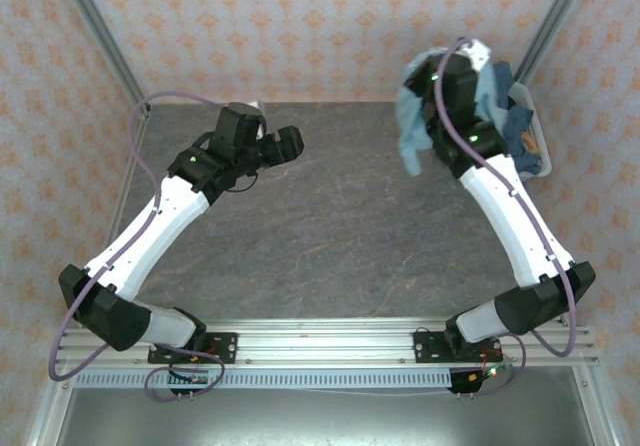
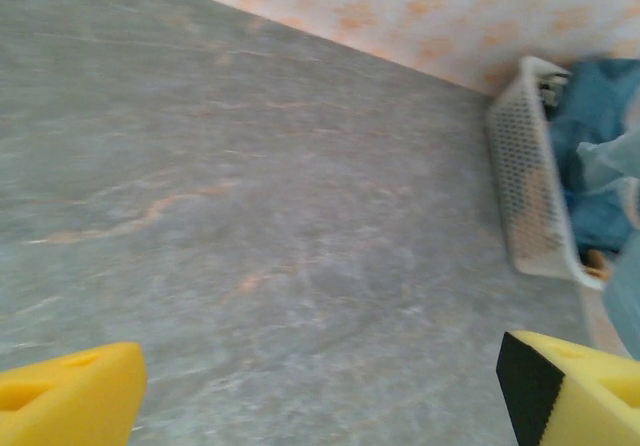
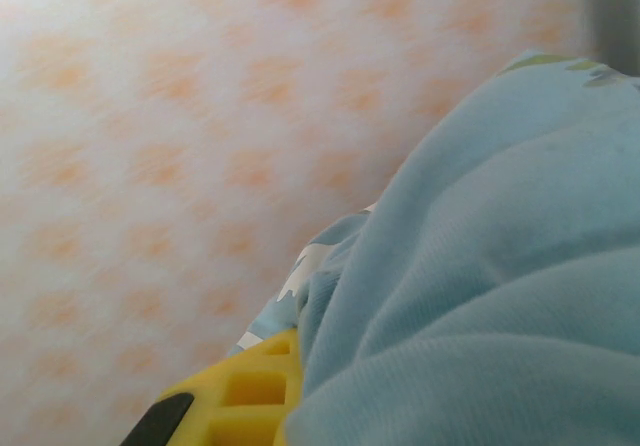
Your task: Fold and stack the t-shirts
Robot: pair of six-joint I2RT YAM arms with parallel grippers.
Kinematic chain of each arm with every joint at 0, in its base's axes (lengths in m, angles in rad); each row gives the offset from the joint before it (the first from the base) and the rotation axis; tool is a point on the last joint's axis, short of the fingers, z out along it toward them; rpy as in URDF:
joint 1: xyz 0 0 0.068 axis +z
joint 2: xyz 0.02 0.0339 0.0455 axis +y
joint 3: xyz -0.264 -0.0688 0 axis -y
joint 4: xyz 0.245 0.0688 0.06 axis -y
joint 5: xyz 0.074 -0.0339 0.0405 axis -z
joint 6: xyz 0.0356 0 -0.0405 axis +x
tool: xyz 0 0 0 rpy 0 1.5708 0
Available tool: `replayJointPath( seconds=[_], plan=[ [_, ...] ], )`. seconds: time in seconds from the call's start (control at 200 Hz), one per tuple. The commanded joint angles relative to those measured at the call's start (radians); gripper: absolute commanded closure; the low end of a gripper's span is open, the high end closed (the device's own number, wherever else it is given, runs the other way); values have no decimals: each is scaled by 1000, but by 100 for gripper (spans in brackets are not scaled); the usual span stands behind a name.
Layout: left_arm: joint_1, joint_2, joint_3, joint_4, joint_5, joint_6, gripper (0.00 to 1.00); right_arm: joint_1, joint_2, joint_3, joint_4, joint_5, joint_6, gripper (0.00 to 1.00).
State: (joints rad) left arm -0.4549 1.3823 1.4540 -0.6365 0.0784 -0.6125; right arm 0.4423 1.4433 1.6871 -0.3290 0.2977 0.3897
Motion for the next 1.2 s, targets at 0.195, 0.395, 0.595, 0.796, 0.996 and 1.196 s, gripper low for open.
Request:
replayJointPath(
  seconds=[0.195,0.395,0.595,0.796,0.996,1.196],
  plan=[
    [99,-121,-28,-211,-215,-55,3,344,109,-191,-136,-88,103,59],
    [114,-150,-106,-227,-130,-43,4,359,91,-301,-185,-187,161,18],
    [102,-90,-181,-200,21,-101,8,207,59,-406,-199,-255,202,22],
    [48,71,-206,-113,129,-185,13,106,177,-409,-212,-314,262,27],
    [-21,216,-238,-63,129,-341,18,46,338,-334,-223,-323,225,30],
    [-19,241,-316,-7,120,-400,20,0,488,-281,-245,-374,208,30]
  ],
)
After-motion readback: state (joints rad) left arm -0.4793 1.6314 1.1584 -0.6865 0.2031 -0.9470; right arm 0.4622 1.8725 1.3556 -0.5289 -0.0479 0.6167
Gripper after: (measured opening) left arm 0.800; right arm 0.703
